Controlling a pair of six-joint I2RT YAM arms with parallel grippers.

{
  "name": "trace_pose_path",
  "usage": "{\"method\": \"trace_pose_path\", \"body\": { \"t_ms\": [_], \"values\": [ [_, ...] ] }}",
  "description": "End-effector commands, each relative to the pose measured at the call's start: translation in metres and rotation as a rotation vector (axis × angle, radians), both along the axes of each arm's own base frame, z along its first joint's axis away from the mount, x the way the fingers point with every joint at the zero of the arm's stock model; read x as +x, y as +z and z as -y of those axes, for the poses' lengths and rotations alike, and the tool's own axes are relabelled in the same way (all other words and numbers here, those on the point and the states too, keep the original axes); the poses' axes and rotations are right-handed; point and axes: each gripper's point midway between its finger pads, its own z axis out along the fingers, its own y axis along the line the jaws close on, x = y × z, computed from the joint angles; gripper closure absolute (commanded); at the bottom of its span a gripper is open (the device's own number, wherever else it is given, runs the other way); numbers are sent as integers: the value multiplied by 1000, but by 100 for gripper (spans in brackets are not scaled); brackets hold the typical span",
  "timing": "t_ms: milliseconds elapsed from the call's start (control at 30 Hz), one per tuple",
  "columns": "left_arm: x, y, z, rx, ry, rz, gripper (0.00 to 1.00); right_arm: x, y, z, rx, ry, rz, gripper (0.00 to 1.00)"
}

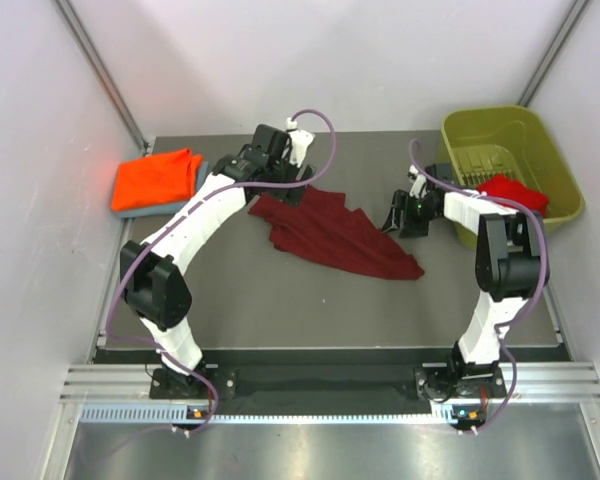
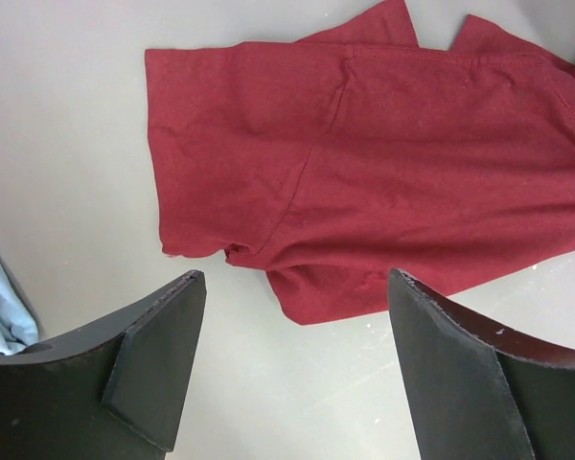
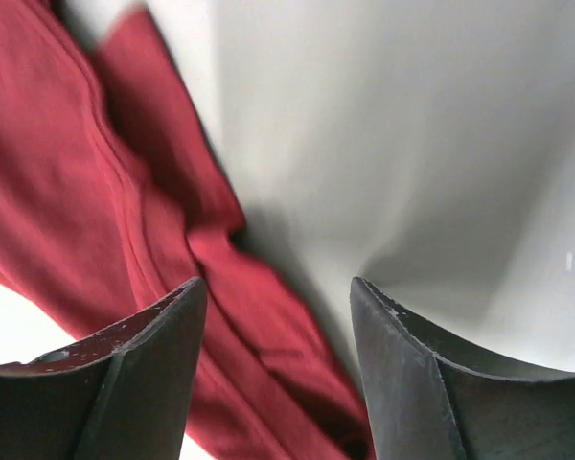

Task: Fold and stack the t-shirts
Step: Flatten the tshirt out

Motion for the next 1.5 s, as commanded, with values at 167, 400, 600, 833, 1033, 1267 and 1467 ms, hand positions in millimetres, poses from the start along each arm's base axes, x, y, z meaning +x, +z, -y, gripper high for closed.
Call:
{"method": "trace_pose_path", "body": {
  "t_ms": [167, 400, 600, 833, 1033, 1267, 1467],
  "values": [
    [7, 37, -7, -38, 33, 89, 19, 42, 4, -32, 44, 62, 85, 49],
    [25, 46, -24, -29, 85, 126, 19, 30, 3, -37, 56, 93, 51, 60],
    [43, 53, -37, -36, 132, 149, 19, 22, 11, -34, 64, 81, 56, 89],
    [47, 49, -32, -60, 129, 134, 19, 53, 53, -31, 43, 88, 187, 100],
    [49, 45, -35, -53, 145, 135, 19, 111, 153, -36, 41, 121, 465, 100],
    [50, 45, -42, -56, 180, 140, 19, 127, 250, -57, 51, 201, 720, 100],
    [49, 43, -55, -69, 242, 136, 19, 62, 313, -91, 74, 396, 844, 100]
  ]
}}
